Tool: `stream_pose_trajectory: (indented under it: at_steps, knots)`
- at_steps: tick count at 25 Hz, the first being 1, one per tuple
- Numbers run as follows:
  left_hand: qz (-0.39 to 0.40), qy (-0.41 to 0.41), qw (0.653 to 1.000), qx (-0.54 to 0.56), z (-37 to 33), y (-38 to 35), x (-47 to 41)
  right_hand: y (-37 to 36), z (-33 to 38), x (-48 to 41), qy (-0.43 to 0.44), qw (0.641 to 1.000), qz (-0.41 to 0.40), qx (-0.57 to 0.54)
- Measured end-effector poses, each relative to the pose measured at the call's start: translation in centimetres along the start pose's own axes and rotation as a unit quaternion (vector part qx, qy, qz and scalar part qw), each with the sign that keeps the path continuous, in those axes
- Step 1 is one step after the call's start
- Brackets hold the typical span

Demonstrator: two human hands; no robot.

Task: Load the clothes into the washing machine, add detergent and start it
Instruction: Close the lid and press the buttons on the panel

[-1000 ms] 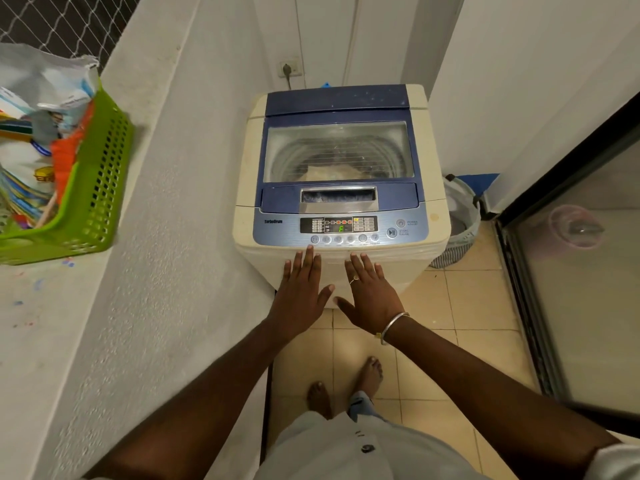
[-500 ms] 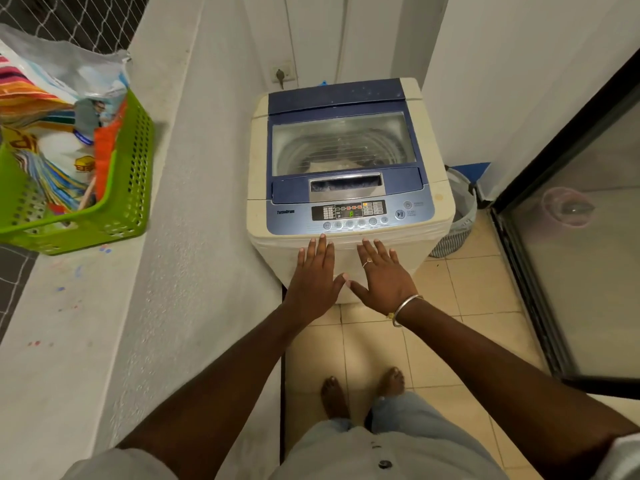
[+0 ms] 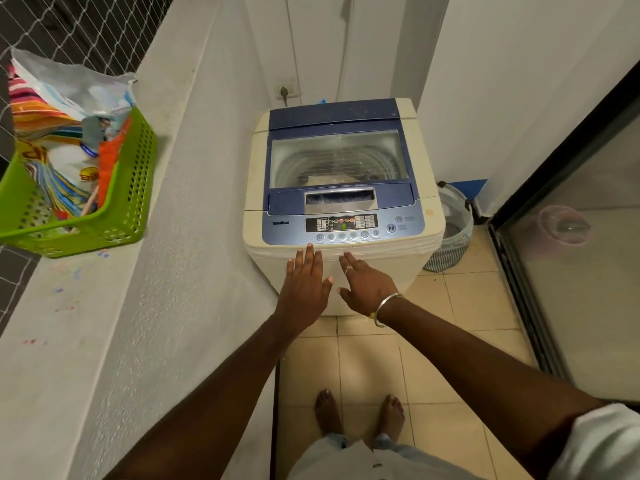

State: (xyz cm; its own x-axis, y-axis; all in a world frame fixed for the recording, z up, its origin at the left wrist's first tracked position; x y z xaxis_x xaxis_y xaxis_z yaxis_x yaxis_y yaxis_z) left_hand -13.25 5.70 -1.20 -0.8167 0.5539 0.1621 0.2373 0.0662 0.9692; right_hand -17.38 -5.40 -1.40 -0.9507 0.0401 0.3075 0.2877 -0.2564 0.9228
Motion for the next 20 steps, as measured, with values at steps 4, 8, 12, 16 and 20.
stream_pose_trajectory:
  at_steps: [4,8,12,16,20]
  knots:
    - [0.002,0.007,1.0,-0.001,0.7,-0.1,-0.3,1.6,0.6,-3.4,-0.015,0.999,0.012,0.03]
    - [-0.005,0.011,1.0,0.007,1.5,0.1,-1.2,1.8,1.7,-5.7,-0.006,0.998,0.027,0.054]
    - [0.009,0.031,0.999,0.004,2.0,0.3,-1.8,0.7,2.0,-6.4,-0.01,0.997,0.049,0.059]
    - [0.003,0.038,0.999,0.012,2.4,0.4,-1.9,0.3,1.7,-6.7,-0.017,0.996,0.063,0.053]
    - [0.003,0.041,0.999,0.008,2.8,-0.1,-2.2,0.0,1.7,-6.6,-0.026,0.996,0.073,0.053]
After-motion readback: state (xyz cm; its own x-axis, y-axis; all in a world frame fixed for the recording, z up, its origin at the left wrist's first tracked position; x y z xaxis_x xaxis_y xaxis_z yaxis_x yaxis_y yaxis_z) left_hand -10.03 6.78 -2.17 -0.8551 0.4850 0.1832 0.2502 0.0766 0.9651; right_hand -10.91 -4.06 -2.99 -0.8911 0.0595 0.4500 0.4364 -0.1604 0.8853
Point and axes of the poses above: each hand's wrist, its own x-axis away from the middle knuckle, its own y-axis out of the back of the hand, z = x × y, the point moved 9 cm from there along -x, towards the middle knuckle, and after that the axes turned 1 degree about x, right-handed, at the moved point
